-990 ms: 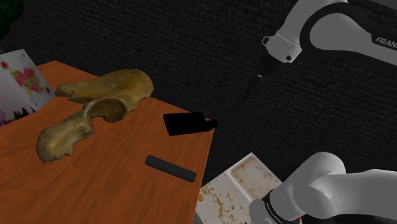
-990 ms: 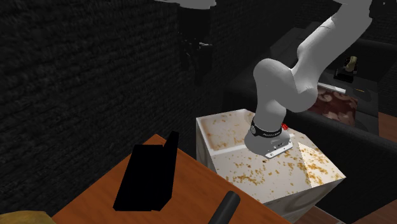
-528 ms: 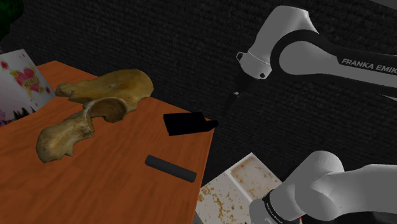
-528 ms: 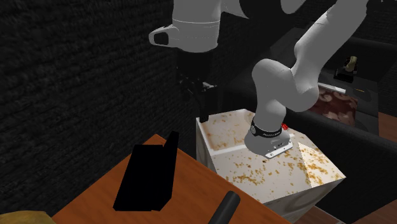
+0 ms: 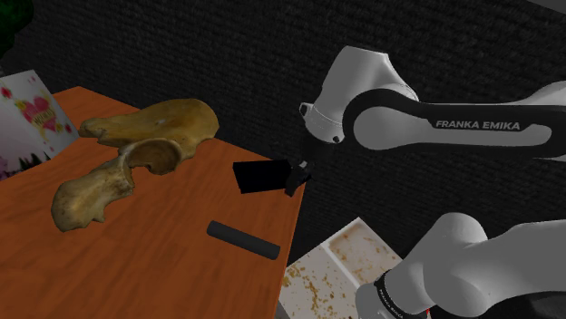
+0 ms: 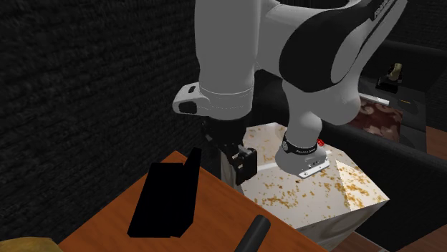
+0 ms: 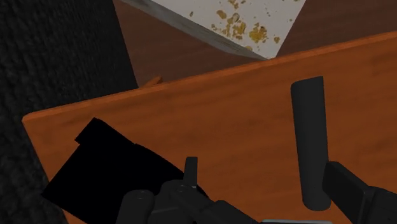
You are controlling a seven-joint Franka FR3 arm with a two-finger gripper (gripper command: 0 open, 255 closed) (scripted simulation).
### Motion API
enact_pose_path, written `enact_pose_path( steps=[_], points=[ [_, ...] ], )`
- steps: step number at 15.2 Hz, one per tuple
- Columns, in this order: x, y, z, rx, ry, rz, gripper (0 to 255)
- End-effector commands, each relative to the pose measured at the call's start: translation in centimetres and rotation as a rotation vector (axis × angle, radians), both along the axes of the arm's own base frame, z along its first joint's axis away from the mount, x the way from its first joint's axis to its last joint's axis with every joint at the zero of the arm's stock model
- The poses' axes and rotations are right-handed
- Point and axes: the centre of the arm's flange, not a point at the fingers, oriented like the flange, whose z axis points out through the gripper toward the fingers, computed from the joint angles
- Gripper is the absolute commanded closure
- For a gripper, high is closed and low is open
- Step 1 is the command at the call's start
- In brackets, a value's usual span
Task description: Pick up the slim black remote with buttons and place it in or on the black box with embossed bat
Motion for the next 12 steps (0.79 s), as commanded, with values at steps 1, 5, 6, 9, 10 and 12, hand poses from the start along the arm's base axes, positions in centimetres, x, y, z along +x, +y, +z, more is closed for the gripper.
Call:
enact_pose_path(
  steps=[1,5,6,9,10,12],
  points=[
    [0.0,2.4,-1.8,0.001,0.009,0.031,0],
    [-0.1,6.3,-5.3,0.002,0.027,0.092,0],
    [-0.2,7.3,-6.1,0.002,0.031,0.107,0],
    [-0.6,10.2,-8.7,0.002,0.045,0.153,0],
    [-0.8,11.2,-9.6,0.002,0.05,0.168,0],
    [-0.9,11.7,-10.6,0.002,0.052,0.176,0]
  ],
)
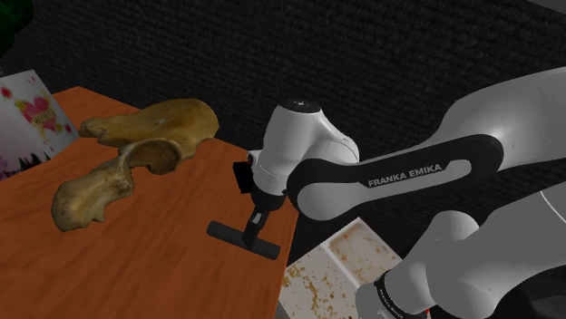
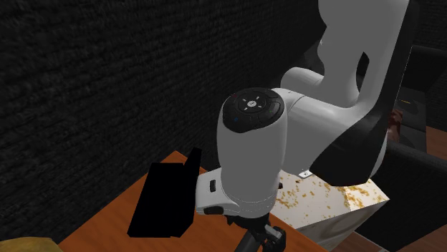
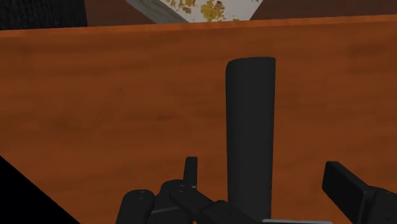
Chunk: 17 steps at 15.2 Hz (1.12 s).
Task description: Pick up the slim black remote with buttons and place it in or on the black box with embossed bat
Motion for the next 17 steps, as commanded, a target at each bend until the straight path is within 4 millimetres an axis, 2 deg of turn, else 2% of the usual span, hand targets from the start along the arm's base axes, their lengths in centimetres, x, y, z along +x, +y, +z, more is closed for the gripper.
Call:
enact_pose_path(
  steps=[1,7,14,15,17],
  points=[
    [-0.1,0.4,-1.1,0.001,0.001,0.006,0],
    [-0.3,0.6,-4.0,0.001,0.001,0.006,0],
    [-0.3,0.6,-4.0,0.001,0.002,0.006,0],
    [-0.3,0.6,-4.0,0.001,0.002,0.006,255],
    [-0.3,0.6,-4.0,0.001,0.002,0.006,255]
  ],
)
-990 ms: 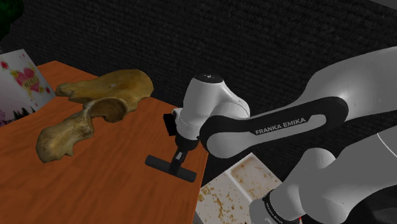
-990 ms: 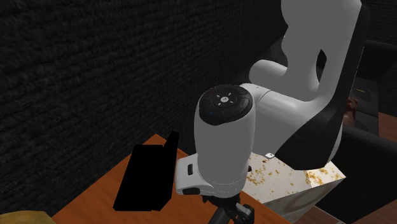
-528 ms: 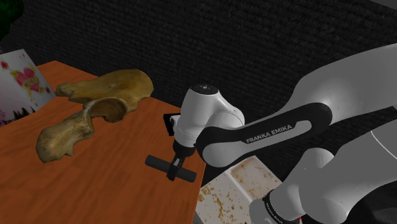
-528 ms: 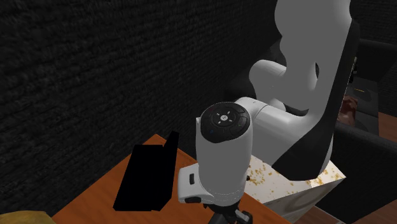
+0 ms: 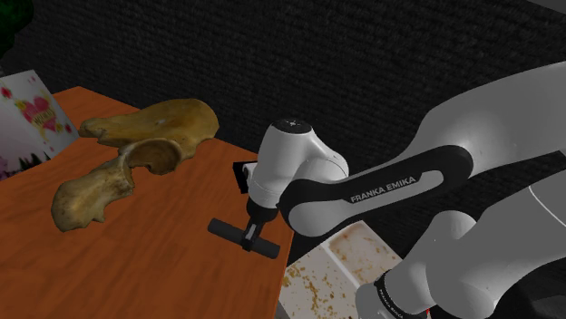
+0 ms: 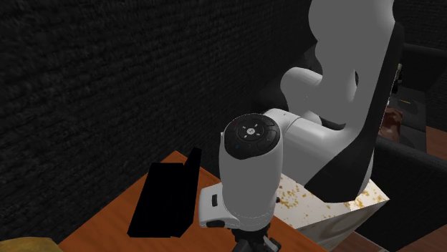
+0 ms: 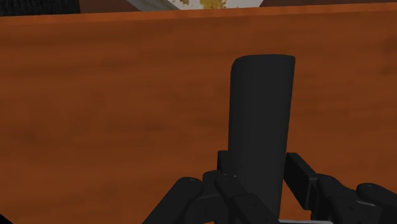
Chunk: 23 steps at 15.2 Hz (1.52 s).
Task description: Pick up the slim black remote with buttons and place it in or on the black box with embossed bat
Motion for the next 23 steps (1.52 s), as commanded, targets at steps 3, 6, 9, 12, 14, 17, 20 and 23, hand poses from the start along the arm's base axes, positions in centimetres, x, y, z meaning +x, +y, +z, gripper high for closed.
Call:
enact_pose_path(
  steps=[3,6,9,12,14,17,20,23],
  points=[
    [-0.2,0.3,-0.2,-0.002,0.005,0.005,255],
    [-0.2,0.2,-0.2,-0.002,0.005,0.005,255],
    [-0.2,0.2,0.9,-0.002,0.005,0.005,255],
    [-0.2,0.2,2.4,-0.002,0.005,0.005,255],
    [-0.2,0.2,3.5,-0.002,0.005,0.005,255],
    [-0.2,0.2,5.1,-0.002,0.005,0.005,255],
    [-0.2,0.2,6.7,-0.002,0.005,0.005,255],
    [-0.2,0.2,8.3,-0.002,0.005,0.005,255]
  ],
)
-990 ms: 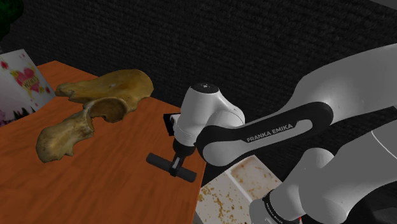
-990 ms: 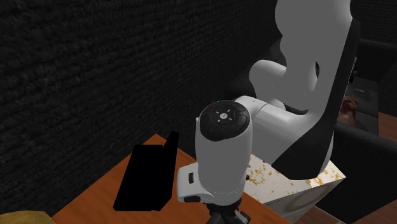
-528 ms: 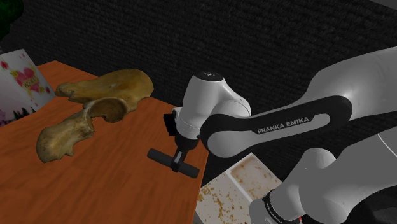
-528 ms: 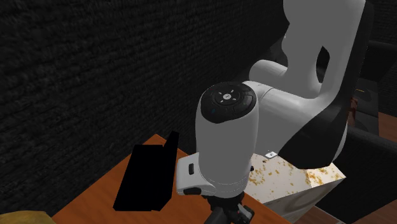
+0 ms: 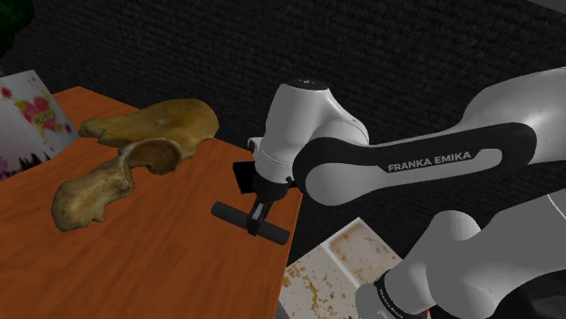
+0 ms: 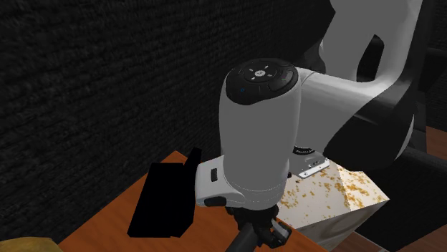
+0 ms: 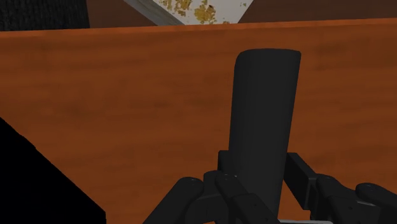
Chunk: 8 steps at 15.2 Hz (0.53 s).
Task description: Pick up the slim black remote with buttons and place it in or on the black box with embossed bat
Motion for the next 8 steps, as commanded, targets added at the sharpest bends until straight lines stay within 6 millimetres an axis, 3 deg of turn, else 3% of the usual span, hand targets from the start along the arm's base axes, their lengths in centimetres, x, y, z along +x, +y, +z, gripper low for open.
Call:
enact_pose_path(
  steps=[1,8],
  points=[
    [-0.1,-0.1,1.0,0.0,0.0,0.0,255],
    [-0.1,-0.1,4.7,0.0,0.0,0.0,255]
  ],
)
